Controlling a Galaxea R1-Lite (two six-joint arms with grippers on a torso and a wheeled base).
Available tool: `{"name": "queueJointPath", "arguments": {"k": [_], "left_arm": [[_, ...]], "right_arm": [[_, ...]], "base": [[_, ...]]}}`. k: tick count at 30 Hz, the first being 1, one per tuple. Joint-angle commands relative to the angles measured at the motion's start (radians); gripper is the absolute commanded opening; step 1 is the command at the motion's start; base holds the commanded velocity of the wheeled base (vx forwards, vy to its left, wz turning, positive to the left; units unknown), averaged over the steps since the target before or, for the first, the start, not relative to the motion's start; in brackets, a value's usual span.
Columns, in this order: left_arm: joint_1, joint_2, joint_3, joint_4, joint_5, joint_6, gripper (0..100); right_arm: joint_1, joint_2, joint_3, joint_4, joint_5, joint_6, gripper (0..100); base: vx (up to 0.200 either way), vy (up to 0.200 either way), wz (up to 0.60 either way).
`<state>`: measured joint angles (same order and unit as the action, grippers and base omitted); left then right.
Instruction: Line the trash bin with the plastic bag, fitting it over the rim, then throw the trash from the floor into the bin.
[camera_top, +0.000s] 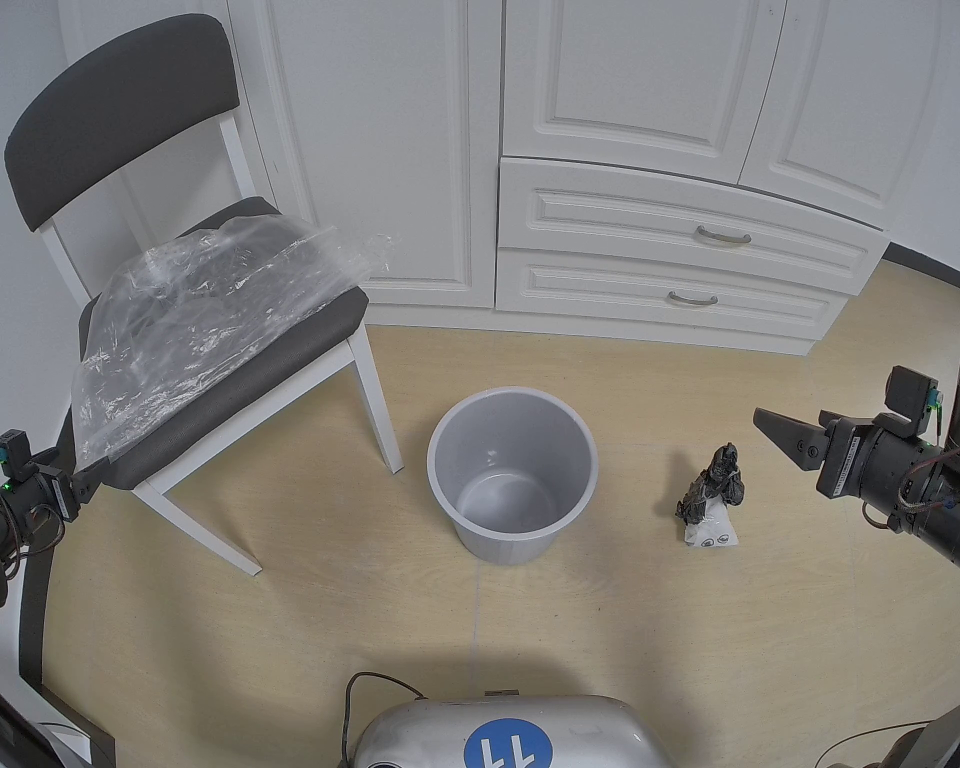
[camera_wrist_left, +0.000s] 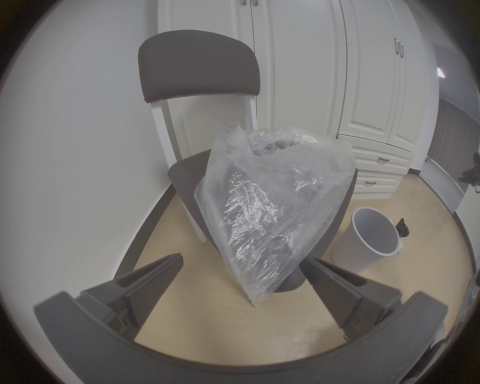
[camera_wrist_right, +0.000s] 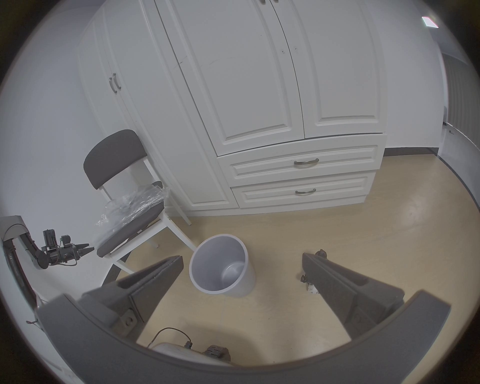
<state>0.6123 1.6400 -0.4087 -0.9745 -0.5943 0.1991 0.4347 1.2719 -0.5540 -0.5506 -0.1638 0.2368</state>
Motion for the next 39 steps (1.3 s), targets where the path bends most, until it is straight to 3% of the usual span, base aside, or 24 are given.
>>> {"name": "queueJointPath", "arguments": {"k": [1, 17, 23, 29, 39], "left_arm": [[0.003, 0.027, -0.009, -0.006, 0.001, -0.001, 100], [0.038, 0.069, -0.053, -0.013, 0.008, -0.004, 100], [0.066, 0.055, -0.082, -0.018, 0.008, -0.055, 100], [0.060, 0.075, -0.076, -0.135, 0.007, -0.130, 100], [0.069, 0.141, -0.061, -0.210, 0.001, -0.122, 100]], "right_arm": [[0.001, 0.001, 0.000, 0.000, 0.000, 0.001, 100], [-0.001, 0.001, -0.001, -0.005, 0.001, 0.001, 100], [-0.001, 0.000, -0.001, -0.009, 0.000, 0.001, 100], [0.001, 0.001, -0.001, -0.011, 0.000, 0.001, 100], [0.001, 0.000, -0.001, -0.011, 0.000, 0.001, 100]], "base": [[0.000, 0.000, 0.00], [0.000, 0.000, 0.00], [0.000, 0.000, 0.00], [0.000, 0.000, 0.00], [0.000, 0.000, 0.00]]}}
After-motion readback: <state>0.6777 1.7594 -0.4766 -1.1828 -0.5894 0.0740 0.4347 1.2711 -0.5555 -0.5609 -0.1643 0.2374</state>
